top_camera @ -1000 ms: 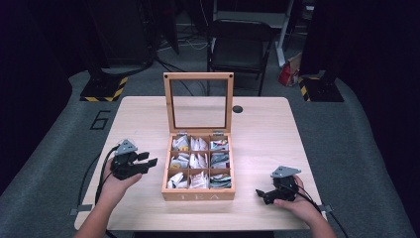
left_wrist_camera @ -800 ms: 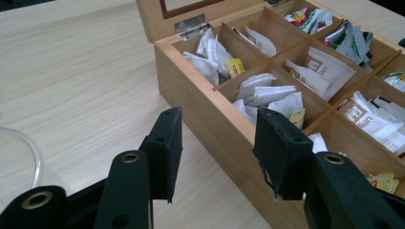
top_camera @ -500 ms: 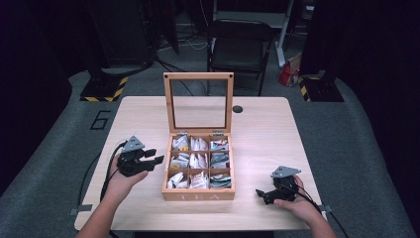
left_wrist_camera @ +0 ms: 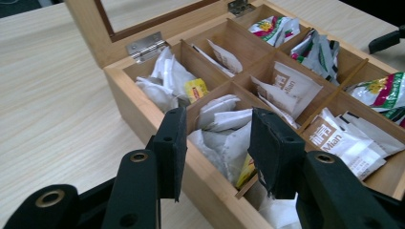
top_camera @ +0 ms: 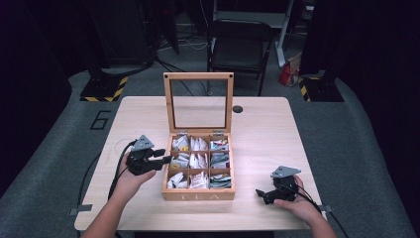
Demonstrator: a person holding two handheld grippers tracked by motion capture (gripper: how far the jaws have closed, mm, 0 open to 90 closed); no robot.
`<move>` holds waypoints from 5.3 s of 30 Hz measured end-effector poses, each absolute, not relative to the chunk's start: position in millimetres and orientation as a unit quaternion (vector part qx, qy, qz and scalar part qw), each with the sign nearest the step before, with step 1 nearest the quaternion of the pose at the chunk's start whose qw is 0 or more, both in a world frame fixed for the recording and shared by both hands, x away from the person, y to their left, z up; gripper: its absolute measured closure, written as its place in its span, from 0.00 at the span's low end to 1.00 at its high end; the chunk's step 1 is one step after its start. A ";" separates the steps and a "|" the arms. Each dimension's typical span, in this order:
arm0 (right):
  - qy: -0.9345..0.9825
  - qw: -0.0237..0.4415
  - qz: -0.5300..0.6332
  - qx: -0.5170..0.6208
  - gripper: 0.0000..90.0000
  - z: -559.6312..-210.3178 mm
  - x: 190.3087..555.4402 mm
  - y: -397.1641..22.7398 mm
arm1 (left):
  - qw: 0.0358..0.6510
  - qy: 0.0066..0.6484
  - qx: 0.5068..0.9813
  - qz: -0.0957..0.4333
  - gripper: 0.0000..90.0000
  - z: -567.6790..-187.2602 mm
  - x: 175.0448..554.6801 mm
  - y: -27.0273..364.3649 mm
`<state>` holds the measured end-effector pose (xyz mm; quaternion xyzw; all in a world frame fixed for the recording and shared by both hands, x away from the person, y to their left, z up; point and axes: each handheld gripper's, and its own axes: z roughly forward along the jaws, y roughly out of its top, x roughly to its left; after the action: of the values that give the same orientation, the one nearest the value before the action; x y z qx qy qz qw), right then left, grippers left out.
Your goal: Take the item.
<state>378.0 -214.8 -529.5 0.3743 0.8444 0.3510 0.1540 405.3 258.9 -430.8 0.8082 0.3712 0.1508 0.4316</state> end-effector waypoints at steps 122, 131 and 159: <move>0.845 0.154 0.351 0.373 0.00 -529.5 378.1 -214.9 | 0.467 0.336 0.807 0.131 0.99 -410.1 404.5 246.6; 0.844 0.156 0.352 0.374 0.00 -529.7 378.1 -214.8 | 0.467 0.337 0.805 0.141 0.99 -403.9 404.1 252.1; 0.844 0.154 0.352 0.376 0.00 -529.6 378.0 -214.6 | 0.475 0.379 0.771 0.193 0.99 -379.7 403.3 306.1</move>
<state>378.0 -214.6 -529.6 0.3756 0.8435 0.3515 0.1542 403.3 306.1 -379.7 0.7705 0.3790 0.1932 0.4747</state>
